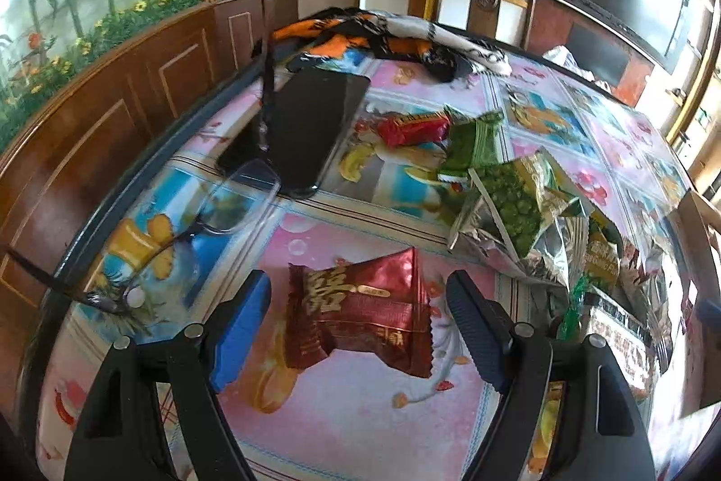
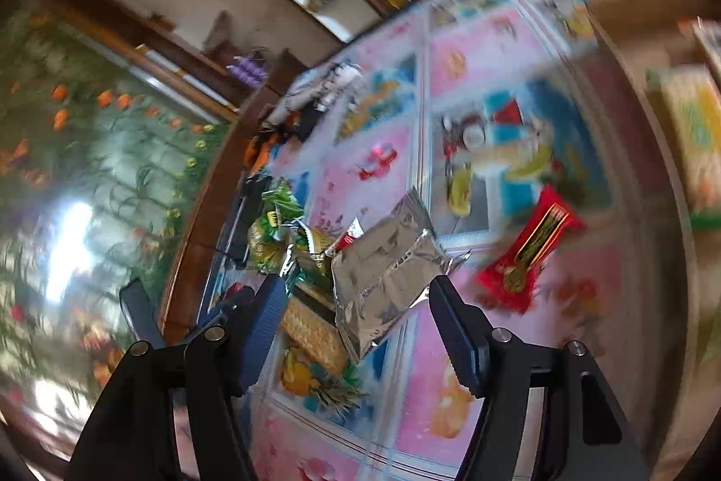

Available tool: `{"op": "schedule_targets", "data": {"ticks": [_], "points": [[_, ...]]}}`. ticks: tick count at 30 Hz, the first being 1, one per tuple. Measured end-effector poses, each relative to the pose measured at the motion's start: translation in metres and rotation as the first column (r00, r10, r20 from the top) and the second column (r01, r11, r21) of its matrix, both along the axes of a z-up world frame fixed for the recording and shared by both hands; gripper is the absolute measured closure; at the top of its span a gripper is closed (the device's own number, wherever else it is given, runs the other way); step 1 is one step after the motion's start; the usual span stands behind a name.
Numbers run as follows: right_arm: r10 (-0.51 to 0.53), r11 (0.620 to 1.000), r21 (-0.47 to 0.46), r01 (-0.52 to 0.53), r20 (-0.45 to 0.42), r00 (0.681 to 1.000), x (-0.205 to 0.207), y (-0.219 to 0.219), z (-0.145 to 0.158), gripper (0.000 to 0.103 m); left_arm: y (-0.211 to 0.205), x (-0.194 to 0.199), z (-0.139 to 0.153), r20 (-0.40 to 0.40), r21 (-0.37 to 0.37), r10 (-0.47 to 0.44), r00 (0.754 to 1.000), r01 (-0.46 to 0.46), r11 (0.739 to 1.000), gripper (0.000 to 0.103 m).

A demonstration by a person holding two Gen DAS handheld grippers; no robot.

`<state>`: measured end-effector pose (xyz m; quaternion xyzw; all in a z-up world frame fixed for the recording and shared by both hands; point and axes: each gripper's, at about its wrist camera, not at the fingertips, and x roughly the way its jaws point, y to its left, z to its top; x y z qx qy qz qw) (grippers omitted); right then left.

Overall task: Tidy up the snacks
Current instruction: 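Move both grippers back to the table and grasp the red-brown snack with left gripper, then grasp the silver foil bag with the right gripper while left holds red-brown snack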

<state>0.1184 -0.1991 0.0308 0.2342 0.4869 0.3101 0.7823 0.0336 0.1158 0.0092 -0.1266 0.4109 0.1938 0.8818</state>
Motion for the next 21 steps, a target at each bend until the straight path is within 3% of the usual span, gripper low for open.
{"op": "schedule_targets", "data": {"ticks": [2, 3, 4, 6, 8, 10, 13, 16, 19, 21], "points": [[-0.046, 0.998, -0.043, 0.044, -0.059, 0.997, 0.005, 0.007, -0.009, 0.031, -0.001, 0.002, -0.002, -0.008, 0.006, -0.004, 1.000, 0.004, 1.000, 0.024], [-0.056, 0.998, -0.031, 0.054, -0.071, 0.996, 0.006, 0.009, -0.011, 0.031, -0.002, 0.004, -0.002, -0.010, 0.016, -0.009, 1.000, 0.009, 1.000, 0.028], [-0.063, 0.998, -0.025, 0.061, -0.080, 0.995, 0.009, 0.013, -0.013, 0.031, -0.003, 0.004, -0.002, -0.011, 0.027, -0.009, 1.000, 0.009, 1.000, 0.039], [-0.076, 0.996, -0.056, 0.072, -0.075, 0.994, 0.010, 0.019, -0.013, 0.031, -0.003, 0.007, -0.004, -0.029, 0.050, -0.003, 1.000, 0.004, 0.999, 0.051], [-0.087, 0.993, -0.086, 0.083, -0.049, 0.995, 0.012, 0.028, -0.010, 0.030, -0.004, 0.008, -0.007, -0.037, 0.055, -0.003, 0.999, 0.005, 0.999, 0.054], [-0.094, 0.985, -0.150, 0.090, -0.018, 0.995, 0.015, 0.037, -0.009, 0.030, -0.008, 0.007, -0.006, -0.032, 0.057, -0.024, 0.999, 0.025, 0.998, 0.064], [-0.063, 0.962, -0.263, 0.069, 0.033, 0.997, 0.022, 0.054, -0.011, 0.030, -0.018, 0.008, -0.006, -0.028, 0.053, -0.079, 0.996, 0.081, 0.995, 0.065], [-0.013, 0.946, -0.320, 0.042, 0.092, 0.996, 0.023, 0.060, -0.012, 0.025, -0.035, 0.010, -0.006, -0.029, 0.058, -0.152, 0.988, 0.153, 0.987, 0.065], [0.033, 0.936, -0.352, 0.021, 0.148, 0.988, 0.021, 0.062, -0.012, 0.025, -0.045, 0.009, -0.006, -0.022, 0.046, -0.202, 0.979, 0.202, 0.978, 0.065], [0.040, 0.942, -0.336, 0.015, 0.156, 0.987, 0.022, 0.059, -0.013, 0.033, -0.044, 0.008, -0.005, -0.008, 0.010, -0.219, 0.976, 0.219, 0.976, 0.065]]}}
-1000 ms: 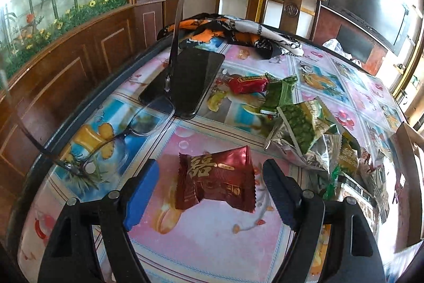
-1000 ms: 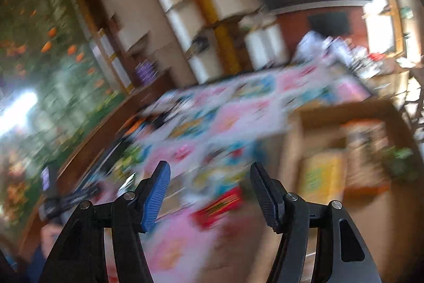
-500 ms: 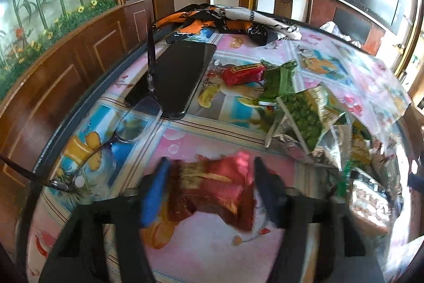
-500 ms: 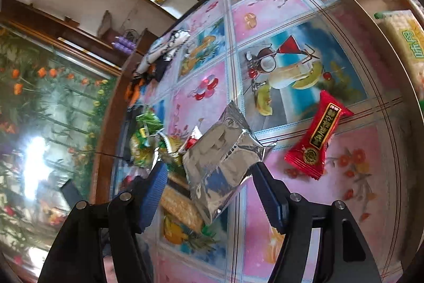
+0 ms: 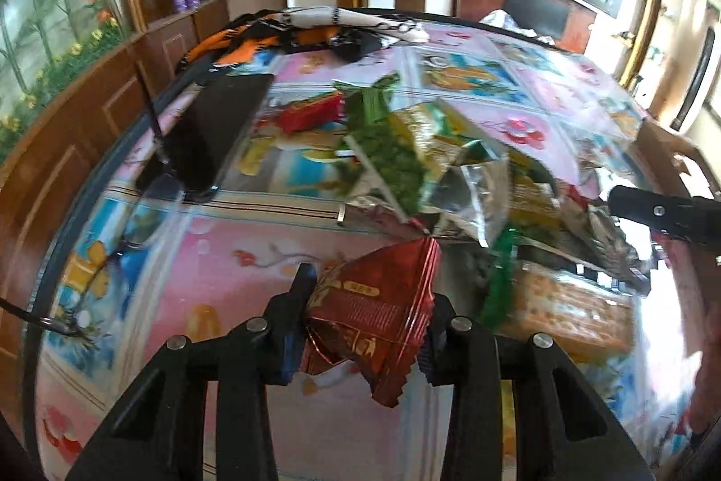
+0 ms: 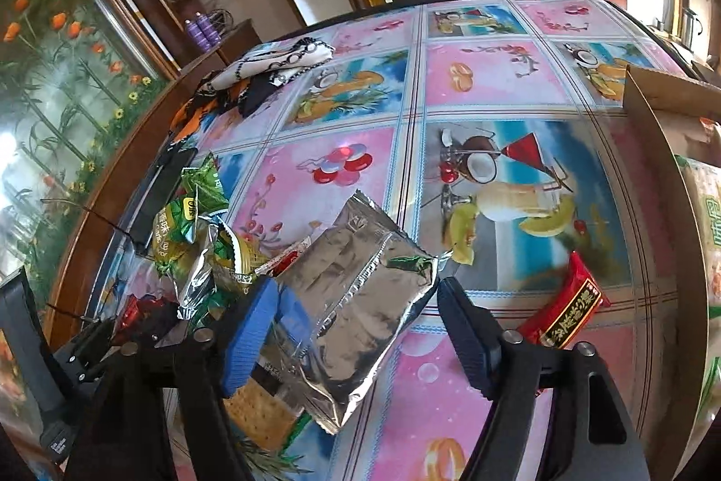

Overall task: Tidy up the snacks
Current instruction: 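Grasp the silver foil bag with the right gripper while left holds red-brown snack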

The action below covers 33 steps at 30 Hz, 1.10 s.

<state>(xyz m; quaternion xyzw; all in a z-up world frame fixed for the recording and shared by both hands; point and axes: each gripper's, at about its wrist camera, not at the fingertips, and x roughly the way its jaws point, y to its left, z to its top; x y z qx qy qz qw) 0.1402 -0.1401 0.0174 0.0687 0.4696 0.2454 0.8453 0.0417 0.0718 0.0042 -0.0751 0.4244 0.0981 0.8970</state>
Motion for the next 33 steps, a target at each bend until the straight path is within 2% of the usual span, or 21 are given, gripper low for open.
{"op": "schedule_targets", "data": {"ticks": [3, 5, 8, 12, 13, 14, 17, 20, 25, 27, 28, 29, 30, 33], "points": [[-0.005, 0.998, 0.067, 0.006, -0.017, 1.000, 0.002, -0.011, -0.002, 0.049, 0.006, -0.002, 0.001, 0.007, -0.050, 0.004, 1.000, -0.004, 0.999, 0.065], [-0.016, 0.996, 0.089, 0.016, -0.003, 1.000, -0.001, -0.019, 0.003, 0.067, 0.007, -0.003, 0.001, 0.009, -0.053, 0.012, 1.000, -0.011, 0.999, 0.065], [-0.016, 0.992, 0.129, 0.017, -0.005, 1.000, -0.004, -0.025, 0.007, 0.074, 0.006, -0.005, 0.001, 0.010, -0.043, 0.015, 1.000, -0.014, 0.999, 0.066], [-0.021, 0.989, 0.144, 0.027, -0.044, 0.999, -0.002, -0.025, 0.004, 0.070, 0.003, -0.005, 0.002, 0.017, -0.011, 0.020, 1.000, -0.020, 1.000, 0.066], [-0.024, 0.989, 0.142, 0.032, -0.058, 0.998, -0.001, -0.025, 0.002, 0.063, 0.002, -0.007, 0.004, 0.026, 0.007, 0.024, 0.999, -0.024, 1.000, 0.066], [-0.027, 0.989, 0.141, 0.037, -0.072, 0.997, 0.001, -0.025, 0.000, 0.051, 0.001, -0.008, 0.005, 0.035, 0.019, 0.029, 0.999, -0.029, 0.999, 0.067], [-0.037, 0.983, 0.179, 0.051, -0.079, 0.996, 0.001, -0.029, 0.000, 0.033, -0.002, -0.012, 0.014, 0.083, 0.039, 0.030, 0.996, -0.033, 0.999, 0.068], [-0.049, 0.984, 0.169, 0.056, -0.046, 0.998, -0.001, -0.023, 0.003, 0.020, -0.004, -0.014, 0.019, 0.106, 0.044, 0.021, 0.994, -0.026, 0.999, 0.068], [-0.023, 1.000, 0.016, 0.023, -0.011, 1.000, -0.006, 0.005, -0.005, 0.020, -0.002, -0.015, 0.023, 0.123, 0.041, 0.013, 0.992, -0.018, 0.999, 0.068], [-0.004, 0.998, -0.070, 0.007, 0.037, 0.999, -0.010, 0.015, -0.007, 0.021, -0.001, -0.016, 0.024, 0.126, 0.033, 0.011, 0.992, -0.016, 0.999, 0.068], [0.000, 0.994, -0.106, 0.006, 0.058, 0.998, -0.012, 0.017, -0.007, 0.027, -0.002, -0.016, 0.024, 0.127, 0.035, 0.010, 0.992, -0.014, 0.999, 0.068], [0.003, 0.993, -0.114, 0.005, 0.067, 0.998, -0.012, 0.016, -0.008, 0.034, -0.002, -0.016, 0.024, 0.127, 0.035, 0.010, 0.992, -0.015, 0.999, 0.068], [0.000, 0.994, -0.108, 0.007, 0.064, 0.998, -0.011, 0.012, -0.008, 0.037, -0.002, -0.016, 0.024, 0.127, 0.033, 0.010, 0.992, -0.014, 0.999, 0.068], [-0.002, 0.996, -0.088, 0.006, 0.050, 0.999, -0.007, 0.000, -0.008, 0.038, -0.002, -0.017, 0.025, 0.130, 0.037, 0.005, 0.991, -0.010, 0.999, 0.068]]}}
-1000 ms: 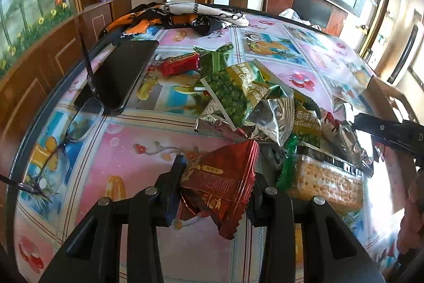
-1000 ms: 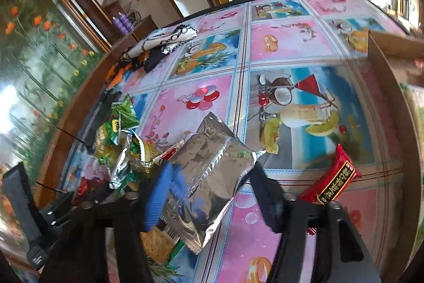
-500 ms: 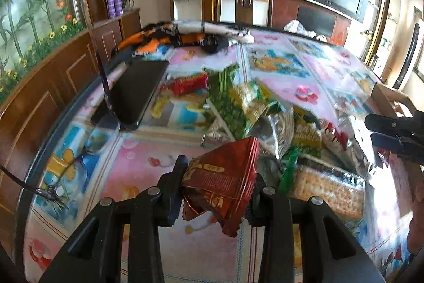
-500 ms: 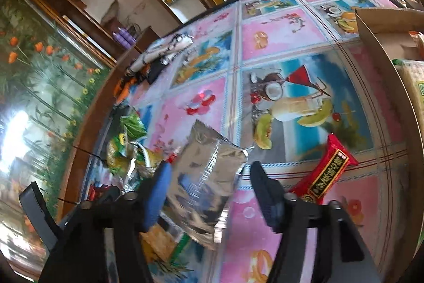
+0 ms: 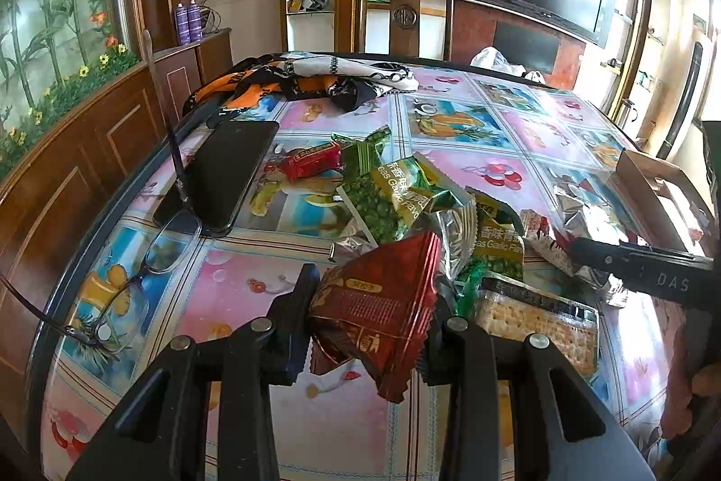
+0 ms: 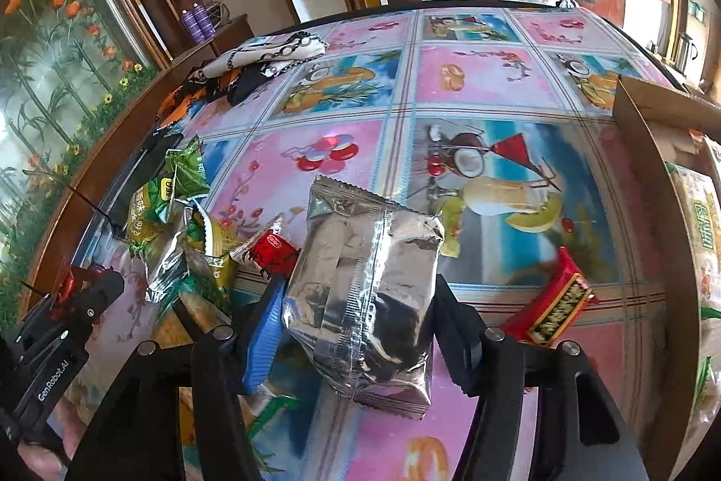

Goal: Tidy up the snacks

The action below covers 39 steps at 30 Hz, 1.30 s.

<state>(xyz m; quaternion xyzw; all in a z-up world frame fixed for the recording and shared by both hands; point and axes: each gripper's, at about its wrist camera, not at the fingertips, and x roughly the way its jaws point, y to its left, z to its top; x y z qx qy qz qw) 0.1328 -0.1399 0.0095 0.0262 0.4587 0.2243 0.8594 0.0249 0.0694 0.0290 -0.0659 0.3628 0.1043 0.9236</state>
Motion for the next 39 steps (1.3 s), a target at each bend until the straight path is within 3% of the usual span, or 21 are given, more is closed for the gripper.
{"op": "schedule_targets", "data": {"ticks": [17, 29, 33, 39], "points": [[0.008, 0.996, 0.091, -0.014, 0.059, 0.998, -0.010, -0.009, 0.023, 0.039, 0.001, -0.003, 0.001, 0.013, 0.005, 0.009, 1.000, -0.009, 1.000, 0.068], [0.001, 0.999, 0.043, -0.007, 0.120, 0.993, -0.014, -0.008, 0.031, 0.039, -0.001, -0.002, 0.004, 0.035, 0.019, -0.002, 0.999, 0.001, 1.000, 0.068], [-0.009, 1.000, -0.002, 0.009, 0.187, 0.982, -0.020, -0.009, 0.039, 0.039, -0.011, -0.006, 0.009, 0.059, 0.036, -0.005, 0.998, 0.002, 0.999, 0.068], [-0.024, 0.999, -0.031, 0.033, 0.243, 0.970, -0.026, -0.016, 0.047, 0.039, -0.027, -0.008, 0.017, 0.094, -0.002, -0.007, 0.996, 0.007, 1.000, 0.068]]}}
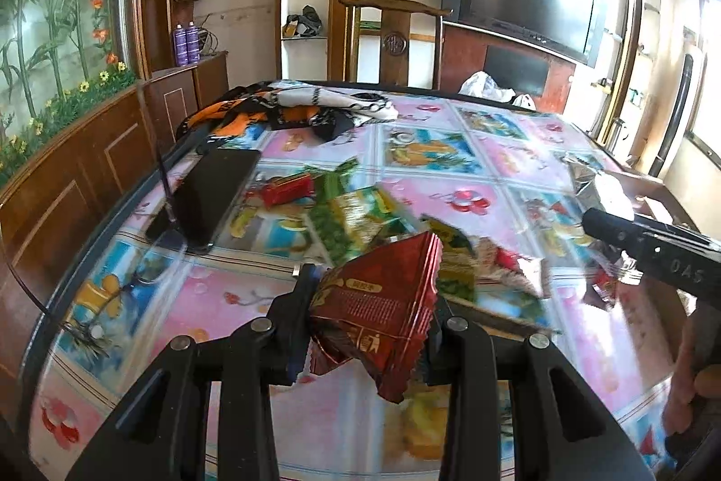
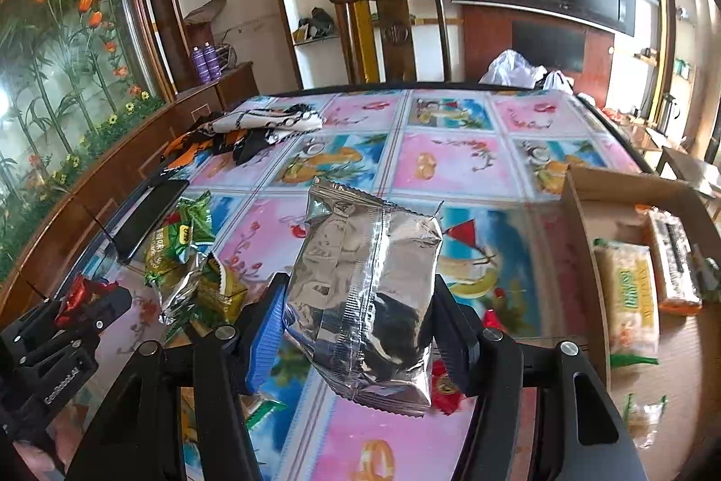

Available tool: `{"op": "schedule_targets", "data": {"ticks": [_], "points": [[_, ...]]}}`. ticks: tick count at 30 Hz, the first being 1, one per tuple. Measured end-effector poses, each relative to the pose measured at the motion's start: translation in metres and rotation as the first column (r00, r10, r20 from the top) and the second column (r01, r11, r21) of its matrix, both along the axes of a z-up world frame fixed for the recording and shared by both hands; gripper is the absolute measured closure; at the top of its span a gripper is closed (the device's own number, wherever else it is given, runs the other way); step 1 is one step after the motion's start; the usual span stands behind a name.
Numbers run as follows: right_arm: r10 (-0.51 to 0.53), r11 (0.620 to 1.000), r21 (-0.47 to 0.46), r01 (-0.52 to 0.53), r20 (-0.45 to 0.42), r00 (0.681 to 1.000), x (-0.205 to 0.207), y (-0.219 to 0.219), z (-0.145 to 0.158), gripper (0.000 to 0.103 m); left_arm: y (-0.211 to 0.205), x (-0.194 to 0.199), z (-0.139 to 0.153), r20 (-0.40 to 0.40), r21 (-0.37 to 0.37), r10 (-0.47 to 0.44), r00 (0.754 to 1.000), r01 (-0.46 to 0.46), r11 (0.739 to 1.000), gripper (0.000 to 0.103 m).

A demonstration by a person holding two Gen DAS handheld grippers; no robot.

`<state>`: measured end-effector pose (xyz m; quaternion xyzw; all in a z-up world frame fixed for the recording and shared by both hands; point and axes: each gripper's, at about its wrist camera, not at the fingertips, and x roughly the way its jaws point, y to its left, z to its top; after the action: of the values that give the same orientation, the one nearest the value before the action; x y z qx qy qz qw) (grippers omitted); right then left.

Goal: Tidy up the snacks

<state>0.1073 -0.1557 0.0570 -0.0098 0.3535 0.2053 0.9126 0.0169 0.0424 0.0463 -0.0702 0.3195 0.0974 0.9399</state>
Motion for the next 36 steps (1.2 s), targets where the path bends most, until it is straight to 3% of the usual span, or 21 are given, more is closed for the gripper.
{"op": "schedule_targets", "data": {"ticks": [7, 20, 28, 36], "points": [[-0.028, 1.000, 0.004, 0.028, 0.033, 0.999, -0.003, -0.019, 0.007, 0.039, -0.032, 0.007, 0.004, 0.005, 0.007, -0.048, 0.999, 0.048, 0.999, 0.068], [-0.155, 0.974, 0.171, 0.151, 0.013, 0.988, 0.009, -0.112, 0.030, 0.039, -0.120, 0.032, 0.027, 0.018, 0.003, -0.212, 0.977, 0.212, 0.977, 0.068], [-0.265, 0.936, 0.232, 0.263, -0.025, 0.964, 0.015, -0.185, 0.030, 0.039, -0.194, 0.050, 0.041, 0.036, -0.007, -0.336, 0.941, 0.337, 0.942, 0.068], [-0.345, 0.903, 0.249, 0.349, -0.062, 0.936, 0.013, -0.244, 0.023, 0.039, -0.273, 0.062, 0.024, -0.026, -0.039, -0.468, 0.883, 0.467, 0.883, 0.068]]}}
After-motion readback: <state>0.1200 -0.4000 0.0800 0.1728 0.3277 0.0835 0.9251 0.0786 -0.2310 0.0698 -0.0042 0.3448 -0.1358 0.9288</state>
